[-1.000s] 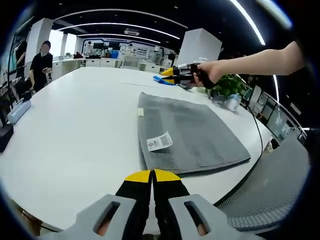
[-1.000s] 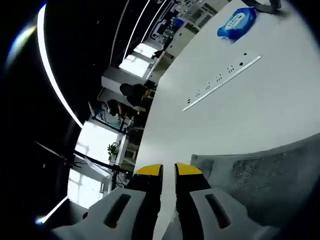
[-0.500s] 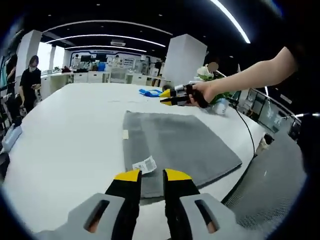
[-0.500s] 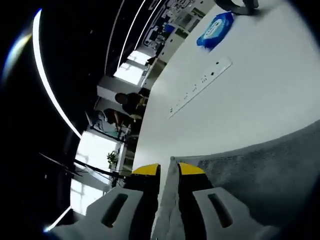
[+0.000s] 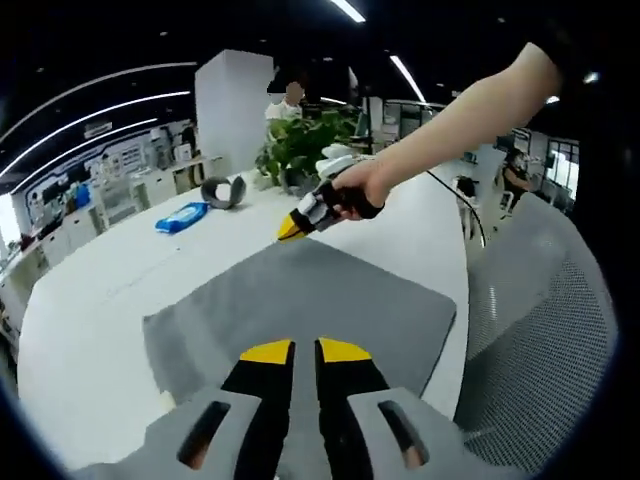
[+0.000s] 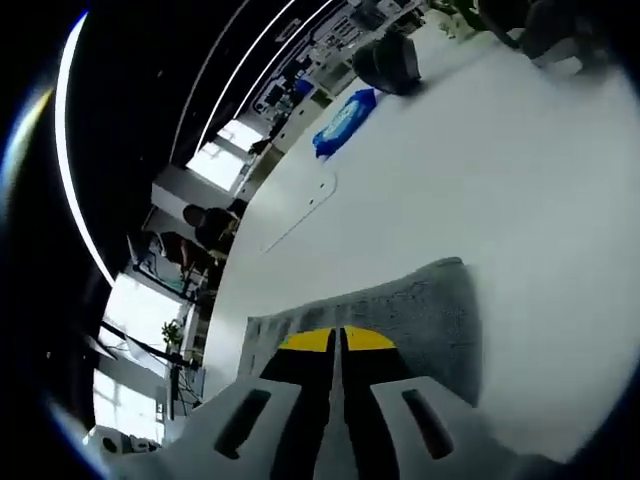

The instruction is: Fold the towel on the table until its edges align and the towel forms a compact rectangular stack.

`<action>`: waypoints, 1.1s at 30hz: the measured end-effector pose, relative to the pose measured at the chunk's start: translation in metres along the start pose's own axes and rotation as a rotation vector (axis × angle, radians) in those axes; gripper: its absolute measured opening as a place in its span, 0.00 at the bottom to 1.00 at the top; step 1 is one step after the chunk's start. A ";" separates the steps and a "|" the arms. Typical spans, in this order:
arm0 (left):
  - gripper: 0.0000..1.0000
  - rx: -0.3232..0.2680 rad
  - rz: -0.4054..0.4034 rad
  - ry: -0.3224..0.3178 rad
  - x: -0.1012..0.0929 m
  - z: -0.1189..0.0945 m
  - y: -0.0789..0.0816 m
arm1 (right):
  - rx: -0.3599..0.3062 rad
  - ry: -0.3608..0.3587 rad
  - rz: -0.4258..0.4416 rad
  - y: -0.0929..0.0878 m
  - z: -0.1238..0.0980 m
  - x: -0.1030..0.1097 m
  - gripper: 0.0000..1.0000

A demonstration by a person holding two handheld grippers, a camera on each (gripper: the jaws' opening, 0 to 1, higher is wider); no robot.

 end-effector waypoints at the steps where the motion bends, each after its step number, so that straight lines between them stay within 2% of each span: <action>1: 0.03 0.009 0.005 -0.029 -0.006 0.009 0.001 | 0.003 0.001 -0.004 -0.001 -0.002 -0.001 0.00; 4: 0.01 0.048 0.030 -0.105 -0.027 0.038 -0.001 | 0.026 0.008 -0.039 -0.003 -0.004 -0.002 0.00; 8: 0.01 0.099 0.026 -0.186 -0.057 0.071 -0.009 | 0.087 0.031 -0.152 -0.005 0.001 0.004 0.00; 10: 0.01 0.133 0.021 -0.222 -0.073 0.084 -0.016 | 0.129 0.044 -0.260 -0.007 0.005 0.009 0.00; 13: 0.01 0.197 0.043 -0.227 -0.087 0.098 -0.027 | 0.248 0.056 -0.524 -0.018 0.006 0.012 0.00; 14: 0.01 0.201 0.040 -0.229 -0.090 0.100 -0.028 | 0.305 0.065 -0.651 -0.024 0.007 0.011 0.00; 16: 0.01 0.219 0.022 -0.228 -0.096 0.104 -0.034 | 0.403 0.078 -0.811 -0.037 0.007 0.009 0.00; 18: 0.03 0.289 0.025 -0.212 -0.096 0.102 -0.050 | 0.484 0.074 -0.903 -0.050 0.005 0.006 0.00; 20: 0.04 0.361 0.130 -0.229 -0.097 0.098 -0.067 | 0.504 0.081 -1.023 -0.056 0.006 0.006 0.00; 21: 0.04 0.380 0.187 -0.247 -0.098 0.096 -0.073 | 0.511 0.079 -1.054 -0.058 0.006 0.005 0.00; 22: 0.04 0.262 0.245 -0.260 -0.103 0.103 -0.061 | 0.530 0.086 -1.104 -0.064 0.006 0.006 0.00; 23: 0.04 0.296 0.217 -0.237 -0.102 0.100 -0.066 | 0.537 0.084 -1.141 -0.064 0.007 0.004 0.00; 24: 0.04 0.295 0.201 -0.233 -0.101 0.098 -0.064 | 0.531 0.085 -1.192 -0.062 0.008 0.006 0.00; 26: 0.04 0.300 0.231 -0.235 -0.102 0.098 -0.064 | 0.565 0.090 -1.259 -0.063 0.007 0.005 0.00; 28: 0.03 0.305 0.357 -0.267 -0.105 0.098 -0.064 | 0.586 0.107 -1.321 -0.063 0.008 0.005 0.00; 30: 0.02 0.323 0.447 -0.272 -0.107 0.097 -0.064 | 0.594 0.106 -1.344 -0.064 0.007 0.005 0.00; 32: 0.01 0.351 0.551 -0.285 -0.110 0.097 -0.064 | 0.613 0.135 -1.462 -0.065 0.007 0.005 0.00; 33: 0.01 0.364 0.586 -0.292 -0.111 0.096 -0.064 | 0.625 0.144 -1.550 -0.066 0.006 0.006 0.00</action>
Point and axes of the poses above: the point that each gripper's makers call its tool centre point, and the gripper's own axes: z roughly forward along the fingers, x roughly to its left, y roughly out of its top, the point moved 1 cm from there along -z, roughly backward along the fingers, and after that the axes turned 9 degrees about -x, right-handed, at the moved point
